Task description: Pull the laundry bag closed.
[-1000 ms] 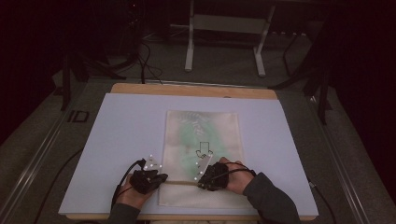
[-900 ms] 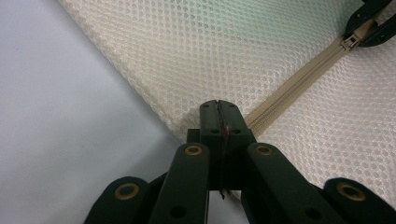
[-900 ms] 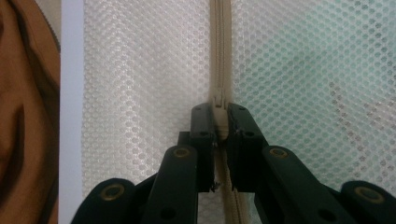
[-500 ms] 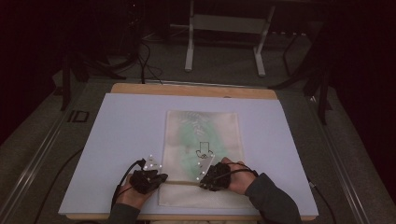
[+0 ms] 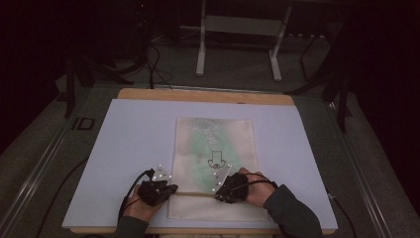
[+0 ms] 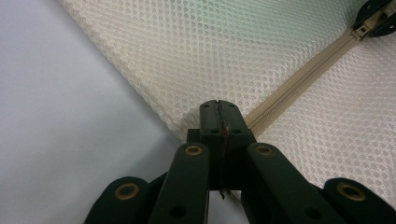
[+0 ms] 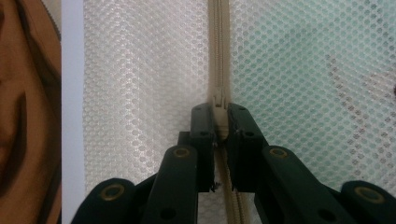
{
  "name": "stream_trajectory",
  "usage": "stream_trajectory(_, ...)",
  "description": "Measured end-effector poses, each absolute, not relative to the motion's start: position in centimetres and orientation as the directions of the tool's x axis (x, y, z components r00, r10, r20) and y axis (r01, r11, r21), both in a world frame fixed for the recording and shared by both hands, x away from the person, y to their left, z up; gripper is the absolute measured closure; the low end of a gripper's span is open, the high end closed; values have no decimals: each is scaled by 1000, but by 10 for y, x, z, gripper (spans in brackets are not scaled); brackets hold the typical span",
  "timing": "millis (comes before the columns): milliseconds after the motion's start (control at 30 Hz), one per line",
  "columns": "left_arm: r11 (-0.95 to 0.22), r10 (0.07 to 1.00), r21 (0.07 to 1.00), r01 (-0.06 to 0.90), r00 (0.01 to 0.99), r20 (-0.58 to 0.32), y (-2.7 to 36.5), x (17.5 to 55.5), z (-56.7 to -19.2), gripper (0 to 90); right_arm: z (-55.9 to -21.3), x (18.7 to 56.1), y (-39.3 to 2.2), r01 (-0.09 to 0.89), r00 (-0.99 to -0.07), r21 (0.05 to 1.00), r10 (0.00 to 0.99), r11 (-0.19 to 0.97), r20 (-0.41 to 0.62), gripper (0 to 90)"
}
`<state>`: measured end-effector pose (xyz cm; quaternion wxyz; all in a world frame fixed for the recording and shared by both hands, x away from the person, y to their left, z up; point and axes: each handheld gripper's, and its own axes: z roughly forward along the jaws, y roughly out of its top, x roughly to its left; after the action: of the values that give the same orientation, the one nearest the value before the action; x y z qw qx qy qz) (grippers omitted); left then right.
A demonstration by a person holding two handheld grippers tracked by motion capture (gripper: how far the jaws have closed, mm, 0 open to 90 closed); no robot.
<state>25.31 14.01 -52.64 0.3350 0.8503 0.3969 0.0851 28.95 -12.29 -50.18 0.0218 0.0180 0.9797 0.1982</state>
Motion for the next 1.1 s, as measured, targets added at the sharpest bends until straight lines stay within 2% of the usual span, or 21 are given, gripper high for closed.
stream_trajectory(1100, -463, 732, 637, 617, 671, -118, 140, 253, -526, 892, -502, 290, -141, 49, -998, 385, 64, 921, -26, 822)
